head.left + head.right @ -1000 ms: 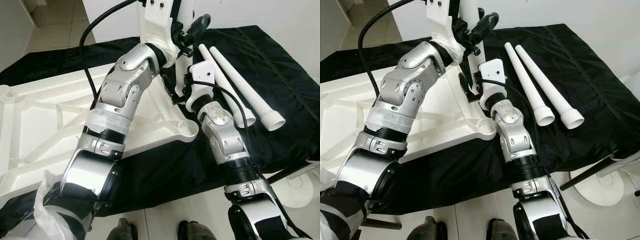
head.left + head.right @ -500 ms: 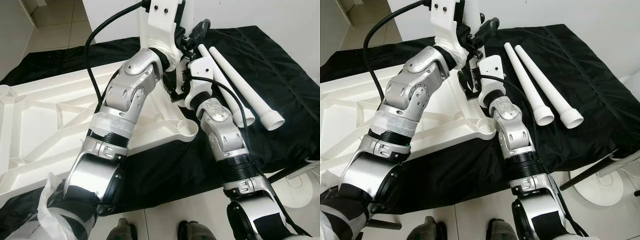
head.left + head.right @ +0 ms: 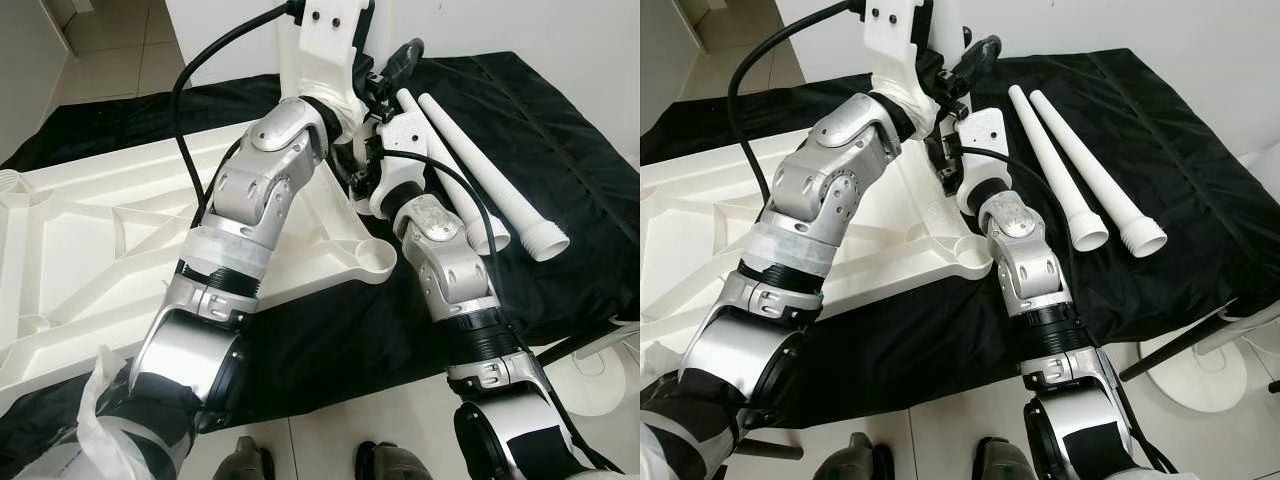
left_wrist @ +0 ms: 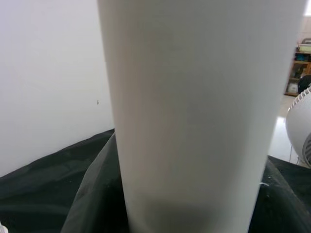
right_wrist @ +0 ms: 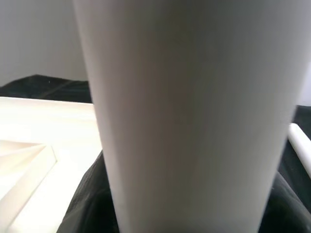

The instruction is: Building children table

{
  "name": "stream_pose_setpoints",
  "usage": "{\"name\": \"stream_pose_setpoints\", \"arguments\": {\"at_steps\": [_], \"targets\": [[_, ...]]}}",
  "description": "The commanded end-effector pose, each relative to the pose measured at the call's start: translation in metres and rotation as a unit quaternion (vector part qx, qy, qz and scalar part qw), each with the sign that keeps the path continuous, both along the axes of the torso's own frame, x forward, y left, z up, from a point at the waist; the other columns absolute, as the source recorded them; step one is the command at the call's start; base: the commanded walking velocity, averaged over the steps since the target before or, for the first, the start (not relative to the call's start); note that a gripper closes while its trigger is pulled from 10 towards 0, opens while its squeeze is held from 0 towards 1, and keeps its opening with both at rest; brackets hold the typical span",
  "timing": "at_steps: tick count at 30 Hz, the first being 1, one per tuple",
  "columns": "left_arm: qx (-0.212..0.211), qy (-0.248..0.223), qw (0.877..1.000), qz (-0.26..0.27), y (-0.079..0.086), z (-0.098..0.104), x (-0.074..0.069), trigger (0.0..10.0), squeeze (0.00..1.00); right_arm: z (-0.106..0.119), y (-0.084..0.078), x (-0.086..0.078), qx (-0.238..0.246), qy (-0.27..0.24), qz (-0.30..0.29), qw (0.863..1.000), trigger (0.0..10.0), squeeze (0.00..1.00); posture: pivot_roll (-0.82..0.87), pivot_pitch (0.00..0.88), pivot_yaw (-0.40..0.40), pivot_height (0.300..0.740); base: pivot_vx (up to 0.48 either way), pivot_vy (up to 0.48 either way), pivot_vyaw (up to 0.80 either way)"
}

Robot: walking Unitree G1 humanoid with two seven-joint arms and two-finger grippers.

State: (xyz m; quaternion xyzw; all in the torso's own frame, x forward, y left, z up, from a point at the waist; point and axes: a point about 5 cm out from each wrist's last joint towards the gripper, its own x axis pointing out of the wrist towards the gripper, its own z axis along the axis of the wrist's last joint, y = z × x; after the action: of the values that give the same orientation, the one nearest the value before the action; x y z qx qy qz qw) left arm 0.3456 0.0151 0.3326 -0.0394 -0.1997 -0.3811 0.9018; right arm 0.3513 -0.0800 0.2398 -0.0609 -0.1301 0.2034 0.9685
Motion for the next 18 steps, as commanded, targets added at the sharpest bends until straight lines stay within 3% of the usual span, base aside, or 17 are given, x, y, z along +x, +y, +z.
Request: {"name": "stream_pose_setpoints", "arguments": {"at_steps": [1,6,7,10,11,17,18], "targets": [[0.001,-0.007,1.000,-0.006,-0.003,0.000,-0.004,10.0,0.00,0.002,0.000,-0.001,0.009,0.001,0.001,1.000,0.0,0.00,-0.10,0.088,0.046,0.740,0.000,0.000,0.00],[0.003,-0.010,1.000,-0.018,-0.007,-0.001,-0.008,10.0,0.00,0.001,-0.001,-0.001,0.018,0.009,-0.001,1.000,0.0,0.00,-0.10,0.087,0.048,0.740,0.000,0.000,0.00],[-0.005,-0.008,0.999,-0.032,-0.008,-0.001,-0.011,10.0,0.00,0.000,-0.002,0.000,0.015,0.009,-0.012,1.000,1.4,0.00,-0.10,0.084,0.050,0.740,0.000,0.000,0.00],[-0.010,-0.006,0.999,-0.042,-0.009,0.000,-0.013,10.0,0.00,0.000,-0.002,0.000,0.013,0.009,-0.020,1.000,1.4,0.00,-0.10,0.084,0.049,0.740,0.000,0.000,0.00],[-0.023,0.008,0.998,-0.057,-0.009,-0.001,-0.014,10.0,1.00,0.000,-0.003,0.000,0.021,0.013,-0.026,0.999,10.0,0.00,-0.10,0.083,0.051,0.740,0.000,0.000,0.00],[-0.035,0.018,0.997,-0.061,-0.006,0.003,-0.014,10.0,1.00,-0.004,-0.006,0.002,0.055,0.031,-0.048,0.997,10.0,0.00,-0.09,0.075,0.053,0.740,0.000,0.000,0.00],[-0.050,0.019,0.996,-0.066,-0.002,0.006,-0.014,10.0,0.00,-0.004,-0.008,0.002,0.068,0.035,-0.056,0.995,10.0,0.00,-0.09,0.075,0.053,0.740,0.000,0.000,0.00]]}}
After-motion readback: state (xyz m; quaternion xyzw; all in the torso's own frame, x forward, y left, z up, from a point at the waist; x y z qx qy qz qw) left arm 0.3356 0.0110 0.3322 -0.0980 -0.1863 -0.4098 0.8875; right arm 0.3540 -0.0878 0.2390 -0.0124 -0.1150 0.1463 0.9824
